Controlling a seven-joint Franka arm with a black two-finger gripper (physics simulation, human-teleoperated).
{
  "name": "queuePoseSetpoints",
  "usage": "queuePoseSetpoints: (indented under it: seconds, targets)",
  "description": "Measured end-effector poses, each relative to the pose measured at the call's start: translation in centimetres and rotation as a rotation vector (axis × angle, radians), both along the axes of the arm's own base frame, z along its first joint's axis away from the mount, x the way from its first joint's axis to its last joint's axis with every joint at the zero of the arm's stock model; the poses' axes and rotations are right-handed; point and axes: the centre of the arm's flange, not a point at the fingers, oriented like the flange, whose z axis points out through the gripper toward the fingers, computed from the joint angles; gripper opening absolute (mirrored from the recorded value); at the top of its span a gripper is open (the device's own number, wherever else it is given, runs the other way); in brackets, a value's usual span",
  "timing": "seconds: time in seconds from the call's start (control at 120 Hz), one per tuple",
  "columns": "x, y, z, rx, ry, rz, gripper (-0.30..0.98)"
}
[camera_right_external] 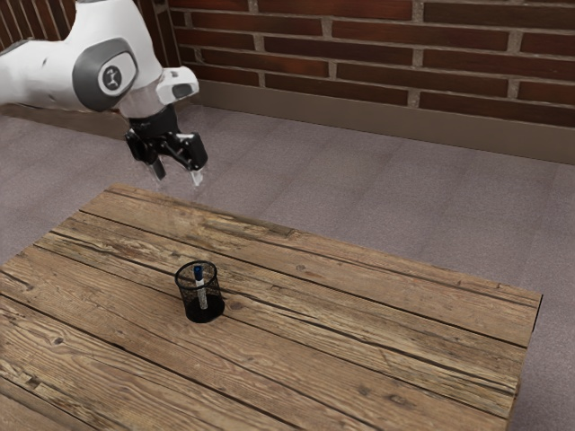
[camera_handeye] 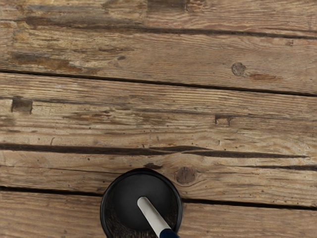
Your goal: Take the marker out of the pen holder and place it to the left of the pen holder.
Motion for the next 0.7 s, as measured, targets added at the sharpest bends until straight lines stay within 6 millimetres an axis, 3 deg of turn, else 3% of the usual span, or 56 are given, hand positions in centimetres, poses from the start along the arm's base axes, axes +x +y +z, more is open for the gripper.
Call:
queuePoseSetpoints:
  seconds: [0.058, 0.133, 0.375, 0.492, 0.7]
  targets:
    - [-0.3, -1.1, 2.8, 0.029, -0.029, -0.026, 0.61]
    - [-0.7, -2.4, 3.0, 0.048, -0.010, -0.054, 0.64]
    - [-3.3, -2.4, -6.6, 0.030, 0.203, -0.046, 0.67]
    - [-3.5, -2.3, -10.3, 0.010, 0.231, -0.038, 0.68]
    - [-3.0, -2.2, -13.5, -0.026, 0.182, -0.013, 0.67]
